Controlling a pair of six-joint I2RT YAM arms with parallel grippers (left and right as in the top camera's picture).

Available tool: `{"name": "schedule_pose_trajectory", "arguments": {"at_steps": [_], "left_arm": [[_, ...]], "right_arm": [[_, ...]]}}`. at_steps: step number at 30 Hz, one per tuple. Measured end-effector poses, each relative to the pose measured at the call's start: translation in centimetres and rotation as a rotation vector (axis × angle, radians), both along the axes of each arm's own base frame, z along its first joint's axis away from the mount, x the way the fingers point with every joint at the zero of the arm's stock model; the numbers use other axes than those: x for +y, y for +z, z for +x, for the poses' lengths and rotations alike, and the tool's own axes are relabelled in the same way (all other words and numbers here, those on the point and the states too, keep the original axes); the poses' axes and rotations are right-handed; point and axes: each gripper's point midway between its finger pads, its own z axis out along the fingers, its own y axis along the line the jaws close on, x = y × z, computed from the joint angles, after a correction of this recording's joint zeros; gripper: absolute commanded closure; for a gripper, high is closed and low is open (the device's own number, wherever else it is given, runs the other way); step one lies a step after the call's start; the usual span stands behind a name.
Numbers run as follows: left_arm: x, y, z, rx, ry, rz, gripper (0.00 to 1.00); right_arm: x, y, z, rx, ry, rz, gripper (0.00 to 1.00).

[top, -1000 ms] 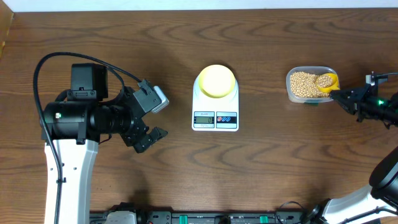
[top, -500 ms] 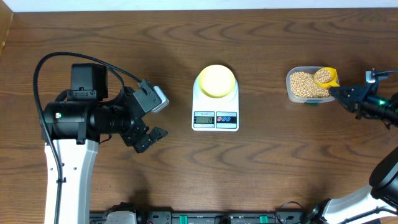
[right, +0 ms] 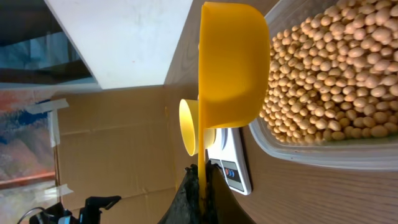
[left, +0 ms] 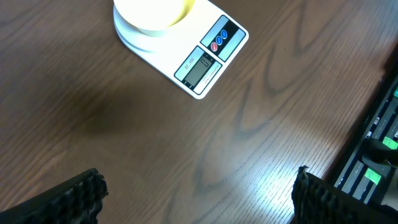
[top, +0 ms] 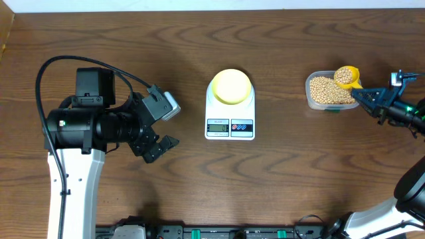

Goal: Scoop item into bowl and weigh 50g on scale
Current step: 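Lift the filled scoop and carry it left over the yellow bowl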

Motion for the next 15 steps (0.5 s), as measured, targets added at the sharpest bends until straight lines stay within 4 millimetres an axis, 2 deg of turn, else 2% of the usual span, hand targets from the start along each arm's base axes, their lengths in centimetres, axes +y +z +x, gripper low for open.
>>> {"name": "schedule_pose_trajectory", "arguments": {"at_steps": [8,15], "left_arm": [[0.0,0.0,0.0,0.0,0.0,0.0,0.02],[0.0,0.0,0.0,0.0,0.0,0.0,0.02]], "right_arm": [[2.3,0.1,0.3,-0.006,0.062,0.002,0.99],[5.0,0.3,1.2,-0.037,0.135,-0.007,0.99]]}}
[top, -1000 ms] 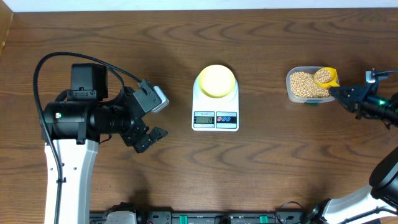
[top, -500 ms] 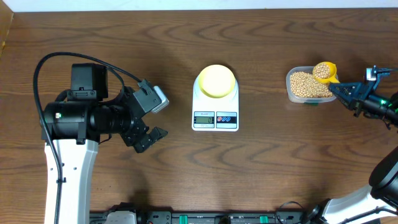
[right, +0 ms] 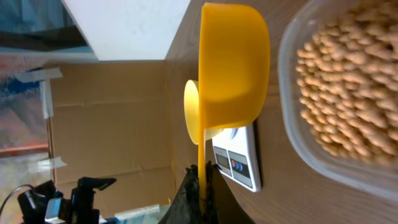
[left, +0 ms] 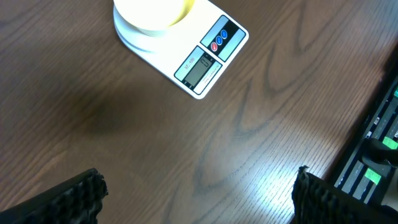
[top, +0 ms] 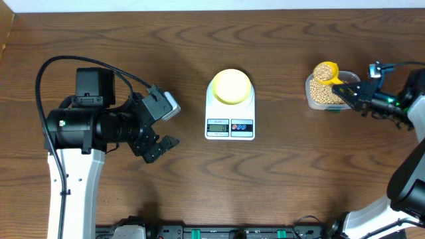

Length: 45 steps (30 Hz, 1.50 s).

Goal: Scoop item into bowl and weigh 50g on scale
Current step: 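Lift the filled scoop and carry it left over the yellow bowl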

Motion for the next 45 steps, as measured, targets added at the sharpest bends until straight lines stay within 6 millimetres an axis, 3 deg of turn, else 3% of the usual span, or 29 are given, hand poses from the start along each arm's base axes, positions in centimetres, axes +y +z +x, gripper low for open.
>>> {"name": "schedule_pose_trajectory", "arguments": {"at_steps": [12,21,34,45], "left_arm": [[0.0,0.0,0.0,0.0,0.0,0.0,0.02],[0.0,0.0,0.0,0.0,0.0,0.0,0.02],[0.0,0.0,0.0,0.0,0.0,0.0,0.02],[0.0,0.0,0.0,0.0,0.0,0.0,0.02]], "right_arm": [[6.2,1.0,2.2,-0.059,0.13,0.007,0.99],[11.2,1.9,2.7,-0.082,0.227,0.023,0.99],[18.5,1.9,0.9,-0.061,0.373,0.014,0.99],[21.5,0.6,0.2,-0.084,0.415,-0.077,0.99]]}}
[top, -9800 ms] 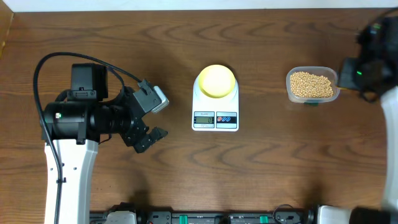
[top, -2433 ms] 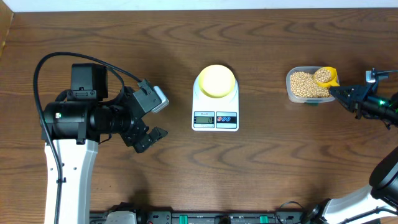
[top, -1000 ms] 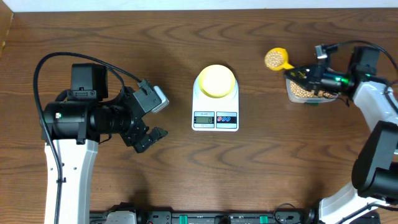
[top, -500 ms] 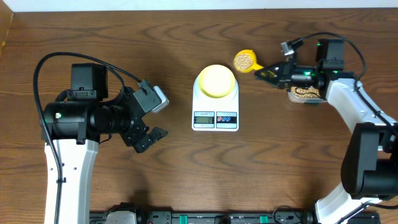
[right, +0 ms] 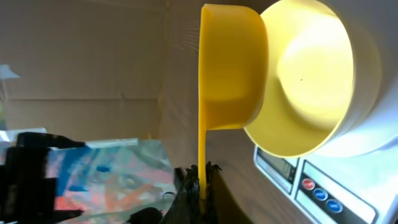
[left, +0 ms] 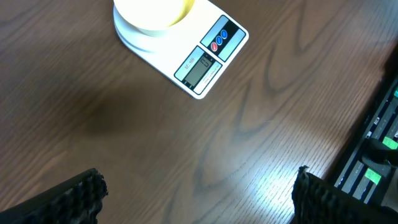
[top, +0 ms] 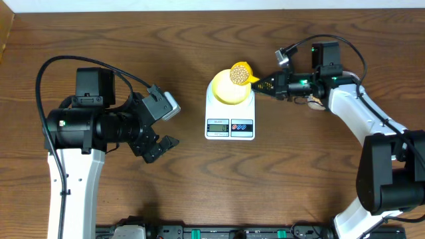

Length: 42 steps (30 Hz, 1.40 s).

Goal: Scoop item into bowl and weigh 50g on scale
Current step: 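Lift the filled scoop and carry it left over the yellow bowl, then tilt the scoop with right gripper to pour chickpeas into the bowl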

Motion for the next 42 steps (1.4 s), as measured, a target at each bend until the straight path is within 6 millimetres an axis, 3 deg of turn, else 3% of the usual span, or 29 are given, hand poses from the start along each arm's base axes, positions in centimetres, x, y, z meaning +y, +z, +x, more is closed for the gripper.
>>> {"name": "schedule_pose_trajectory", "arguments": {"at_steps": [14,32,42], "left_arm": [[0.0,0.0,0.0,0.0,0.0,0.0,0.02],[0.0,0.0,0.0,0.0,0.0,0.0,0.02],[0.0,0.0,0.0,0.0,0.0,0.0,0.02]], "right_arm": [[2.6,-2.5,-0.2,-0.208,0.057,-0.194,0.99],[1.3,-4.6,0.4,-0.238,0.024,-0.347,0.99],[1.4,-2.4,0.4,-0.355,-0.007,-0.448,0.99]]}}
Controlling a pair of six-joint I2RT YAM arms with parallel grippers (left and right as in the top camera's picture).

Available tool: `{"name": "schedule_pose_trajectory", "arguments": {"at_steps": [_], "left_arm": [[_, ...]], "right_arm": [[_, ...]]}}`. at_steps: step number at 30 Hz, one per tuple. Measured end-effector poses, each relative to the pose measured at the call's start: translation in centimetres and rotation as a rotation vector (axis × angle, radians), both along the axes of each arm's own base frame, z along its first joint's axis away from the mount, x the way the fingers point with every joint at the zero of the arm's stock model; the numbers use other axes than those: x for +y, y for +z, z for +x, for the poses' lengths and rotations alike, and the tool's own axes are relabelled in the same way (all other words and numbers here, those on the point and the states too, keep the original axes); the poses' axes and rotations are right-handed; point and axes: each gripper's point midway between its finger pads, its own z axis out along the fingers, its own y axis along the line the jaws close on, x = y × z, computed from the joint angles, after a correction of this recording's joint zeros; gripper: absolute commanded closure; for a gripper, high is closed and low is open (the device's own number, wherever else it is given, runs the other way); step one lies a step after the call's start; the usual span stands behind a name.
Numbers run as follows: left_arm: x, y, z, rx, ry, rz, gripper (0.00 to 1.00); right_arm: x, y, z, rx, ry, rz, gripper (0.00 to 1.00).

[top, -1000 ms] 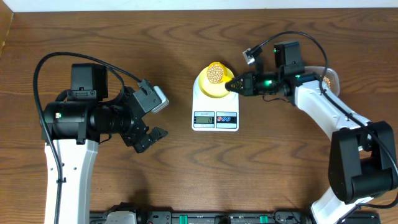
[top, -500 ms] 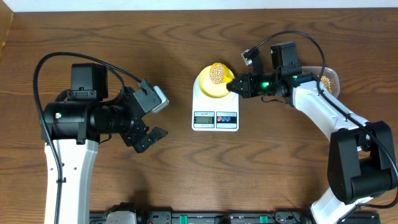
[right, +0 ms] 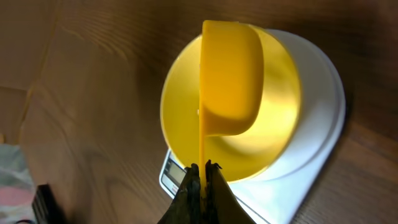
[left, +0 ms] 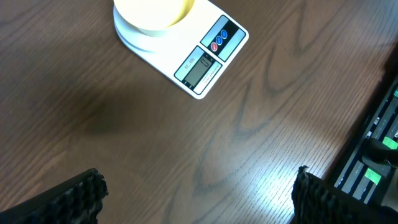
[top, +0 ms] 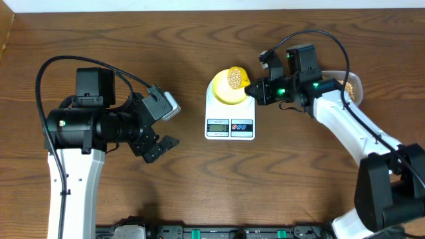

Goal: Scoop item into bowl and weigh 50g on scale
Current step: 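Tilt the scoop with right gripper to pour chickpeas into the bowl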

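Observation:
A yellow bowl (top: 226,91) stands on the white scale (top: 230,123) at the table's middle. My right gripper (top: 253,90) is shut on the handle of a yellow scoop (top: 236,77) heaped with soybeans, held over the bowl's right part. In the right wrist view the scoop (right: 229,78) covers the bowl (right: 277,115), and the gripper (right: 203,171) pinches its thin handle. The bean container (top: 352,85) is mostly hidden behind the right arm. My left gripper (top: 163,133) hangs open left of the scale; its fingertips (left: 74,196) show over bare wood, with the scale (left: 202,59) beyond.
Dark equipment runs along the table's front edge (top: 212,232). The left arm's base and cable (top: 73,119) occupy the left side. The right arm (top: 345,126) stretches from the lower right across toward the scale.
The right gripper has shifted slightly left and lower, so the loaded scoop now sits over the bowl rather than at its right rim. The left arm has not moved.
The right gripper held the loaded scoop above the bean container at the far right. It then stood a little left of it, later at the bowl's right rim, and now over the bowl. The left gripper stayed open and still throughout.

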Motion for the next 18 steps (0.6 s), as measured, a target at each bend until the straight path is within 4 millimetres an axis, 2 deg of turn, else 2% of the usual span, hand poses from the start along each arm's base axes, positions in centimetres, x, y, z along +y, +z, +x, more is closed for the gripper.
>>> {"name": "schedule_pose_trajectory", "arguments": {"at_steps": [3,11,18], "left_arm": [[0.0,0.0,0.0,0.0,0.0,0.0,0.02],[0.0,0.0,0.0,0.0,0.0,0.0,0.02],[0.0,0.0,0.0,0.0,0.0,0.0,0.02]], "right_arm": [[0.2,0.2,-0.3,-0.019,-0.003,-0.033,0.99],[0.6,-1.0,-1.1,-0.039,0.001,-0.172,0.99],[1.1,0.3,-0.8,-0.112,0.032,-0.286,0.99]]}}
